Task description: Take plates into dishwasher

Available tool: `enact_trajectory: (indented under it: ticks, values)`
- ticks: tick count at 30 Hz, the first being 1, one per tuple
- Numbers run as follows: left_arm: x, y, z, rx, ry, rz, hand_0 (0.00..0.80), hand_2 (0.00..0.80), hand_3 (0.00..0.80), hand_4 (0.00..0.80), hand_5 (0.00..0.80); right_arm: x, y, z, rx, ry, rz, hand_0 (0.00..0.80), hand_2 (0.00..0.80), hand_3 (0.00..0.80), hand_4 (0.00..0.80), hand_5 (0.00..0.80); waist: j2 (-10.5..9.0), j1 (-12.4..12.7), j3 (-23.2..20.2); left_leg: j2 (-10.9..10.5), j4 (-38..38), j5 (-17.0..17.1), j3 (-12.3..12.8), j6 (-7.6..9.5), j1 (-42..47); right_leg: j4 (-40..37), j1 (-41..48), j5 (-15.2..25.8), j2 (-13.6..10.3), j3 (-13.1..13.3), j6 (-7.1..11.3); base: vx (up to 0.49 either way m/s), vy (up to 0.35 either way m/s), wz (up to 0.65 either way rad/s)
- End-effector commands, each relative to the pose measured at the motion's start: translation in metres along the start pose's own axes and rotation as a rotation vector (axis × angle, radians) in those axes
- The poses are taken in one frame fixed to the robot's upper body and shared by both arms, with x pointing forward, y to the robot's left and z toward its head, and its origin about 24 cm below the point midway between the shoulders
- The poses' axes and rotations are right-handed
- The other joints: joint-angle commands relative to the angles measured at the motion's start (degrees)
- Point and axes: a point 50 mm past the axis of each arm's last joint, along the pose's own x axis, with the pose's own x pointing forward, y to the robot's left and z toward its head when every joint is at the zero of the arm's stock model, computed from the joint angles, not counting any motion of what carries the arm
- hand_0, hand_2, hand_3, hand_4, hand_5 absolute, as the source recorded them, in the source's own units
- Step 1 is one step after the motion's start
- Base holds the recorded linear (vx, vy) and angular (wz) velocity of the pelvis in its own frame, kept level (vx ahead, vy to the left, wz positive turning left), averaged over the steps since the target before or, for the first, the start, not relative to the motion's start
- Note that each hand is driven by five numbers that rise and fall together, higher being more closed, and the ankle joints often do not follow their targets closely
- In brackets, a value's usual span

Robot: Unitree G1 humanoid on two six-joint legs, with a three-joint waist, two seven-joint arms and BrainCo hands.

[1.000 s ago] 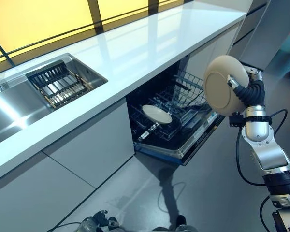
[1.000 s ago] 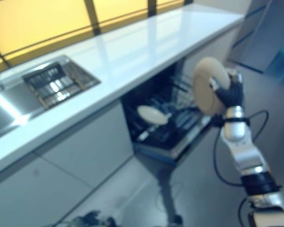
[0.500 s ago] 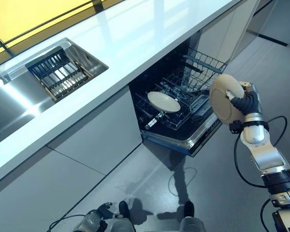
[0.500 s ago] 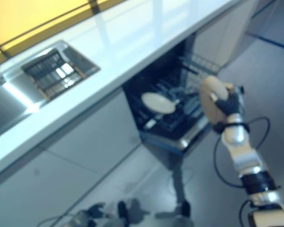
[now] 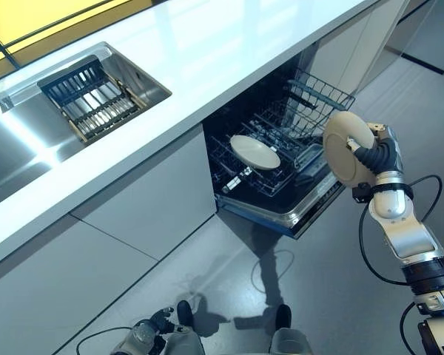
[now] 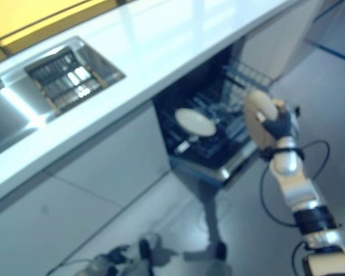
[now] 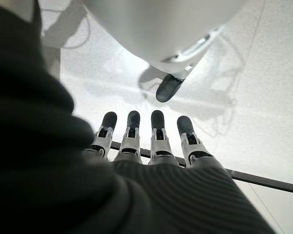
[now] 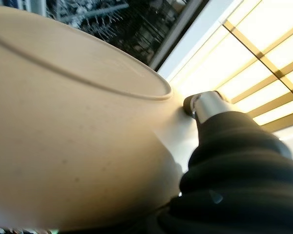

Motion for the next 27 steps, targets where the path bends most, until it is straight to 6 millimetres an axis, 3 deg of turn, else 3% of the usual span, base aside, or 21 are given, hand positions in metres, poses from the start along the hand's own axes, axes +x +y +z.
enact_trajectory:
  ticks: [1, 5, 8, 13, 16, 21, 27]
  values:
    - [0.000, 0.019, 0.003, 0.009, -0.013, 0.039, 0.000, 0.000, 0.000, 0.000, 0.000, 0.007, -0.036, 0.025, 0.038, -0.150, -0.172, 0.800, 0.800, 0.800, 0.800, 0.800, -4.04, 1.8, -3.0, -4.5, 4.0, -8.2, 1.6, 6.34, 1.6, 14.0, -2.5, -2.7, -4.4, 3.0, -0.52, 0.130, 0.324, -0.05]
    - [-0.002, 0.023, -0.009, 0.042, 0.029, 0.053, 0.000, 0.000, 0.000, 0.000, 0.000, -0.002, -0.039, 0.012, 0.038, -0.124, -0.196, 0.800, 0.800, 0.800, 0.800, 0.800, -4.35, 1.6, -2.8, -6.7, 4.2, -9.2, 1.0, 8.82, 2.7, 25.8, -6.1, 6.2, -8.0, 6.3, 0.48, 0.102, 0.305, -0.08]
    - [-0.004, 0.029, -0.019, 0.040, 0.078, 0.082, 0.000, 0.000, 0.000, 0.000, 0.000, 0.000, -0.042, 0.012, 0.035, -0.129, -0.203, 0.800, 0.800, 0.800, 0.800, 0.800, -3.37, 0.9, -2.6, -7.0, 2.1, -9.0, 0.7, 9.17, 4.5, 29.6, -10.8, 8.7, -7.3, 7.8, 0.93, 0.077, 0.231, -0.12]
    - [-0.006, 0.050, -0.028, 0.004, 0.166, 0.140, 0.000, 0.000, 0.000, 0.000, 0.000, 0.013, -0.048, 0.015, 0.034, -0.131, -0.218, 0.800, 0.800, 0.800, 0.800, 0.800, -4.89, -0.4, -3.7, -8.7, 0.8, -10.8, -0.4, 8.89, 5.7, 15.3, -13.1, 7.4, -3.1, 8.3, 0.95, 0.134, 0.036, -0.18]
    - [-0.006, 0.054, -0.028, -0.008, 0.175, 0.163, 0.000, 0.000, 0.000, 0.000, 0.000, 0.015, -0.050, 0.018, 0.051, -0.132, -0.235, 0.800, 0.800, 0.800, 0.800, 0.800, -5.86, -0.9, -3.8, -8.8, 1.7, -12.6, -0.7, 8.56, 5.7, 6.8, -14.2, 8.3, -1.9, 8.0, 1.59, 0.168, -0.088, 0.19]
    - [-0.006, 0.047, -0.034, -0.005, 0.187, 0.137, 0.000, 0.000, 0.000, 0.000, 0.000, 0.014, -0.054, 0.017, 0.060, -0.110, -0.236, 0.800, 0.800, 0.800, 0.800, 0.800, -6.51, -1.2, -4.0, -7.9, 3.6, -14.7, -2.3, 8.29, 7.2, 0.5, -14.7, 9.6, -2.1, 8.4, 2.22, 0.279, -0.156, 0.30]
    - [-0.007, 0.039, -0.040, 0.003, 0.186, 0.095, 0.000, 0.000, 0.000, 0.000, 0.000, 0.006, -0.059, 0.009, 0.073, -0.077, -0.265, 0.800, 0.800, 0.800, 0.800, 0.800, -7.24, -1.1, -4.1, -5.0, 6.4, -18.1, -5.8, 7.01, 10.0, 1.6, -14.7, 10.4, -4.1, 9.8, 2.36, 0.365, -0.368, 0.19]
